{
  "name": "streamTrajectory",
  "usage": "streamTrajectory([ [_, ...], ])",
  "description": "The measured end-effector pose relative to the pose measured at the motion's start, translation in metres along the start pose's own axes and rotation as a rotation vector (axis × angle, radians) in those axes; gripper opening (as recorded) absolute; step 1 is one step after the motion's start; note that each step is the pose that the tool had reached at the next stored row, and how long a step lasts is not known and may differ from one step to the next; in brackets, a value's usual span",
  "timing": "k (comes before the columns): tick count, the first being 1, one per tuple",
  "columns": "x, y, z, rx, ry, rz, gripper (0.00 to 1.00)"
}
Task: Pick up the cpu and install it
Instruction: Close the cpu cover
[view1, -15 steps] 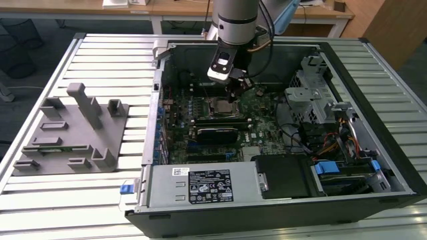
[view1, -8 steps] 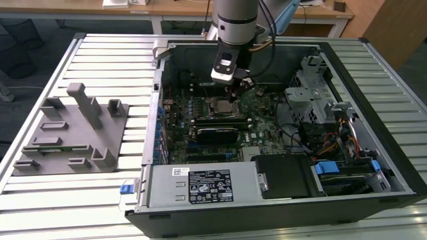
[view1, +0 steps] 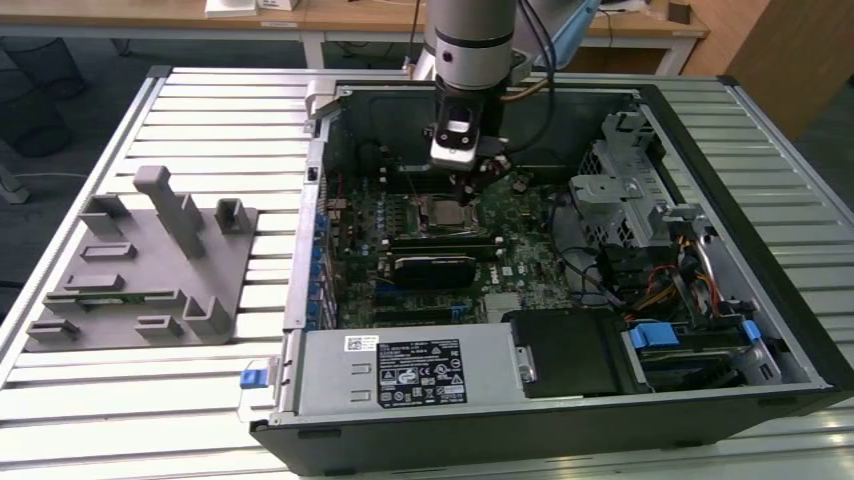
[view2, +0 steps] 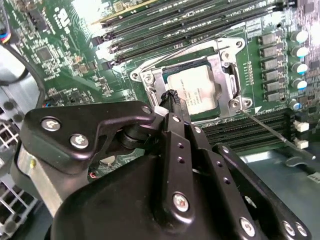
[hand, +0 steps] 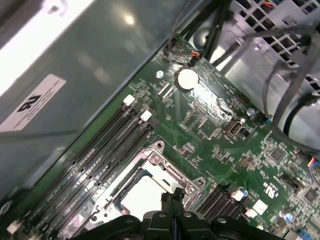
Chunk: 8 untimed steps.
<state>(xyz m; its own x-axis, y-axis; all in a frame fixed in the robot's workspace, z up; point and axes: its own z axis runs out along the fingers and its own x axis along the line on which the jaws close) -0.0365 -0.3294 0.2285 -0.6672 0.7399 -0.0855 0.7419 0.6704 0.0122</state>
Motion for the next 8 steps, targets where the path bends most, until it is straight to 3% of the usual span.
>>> streamTrajectory([
  [8,0.0001,-0.0001,0.0,-0.0057,-0.0024,-0.104,0.11],
])
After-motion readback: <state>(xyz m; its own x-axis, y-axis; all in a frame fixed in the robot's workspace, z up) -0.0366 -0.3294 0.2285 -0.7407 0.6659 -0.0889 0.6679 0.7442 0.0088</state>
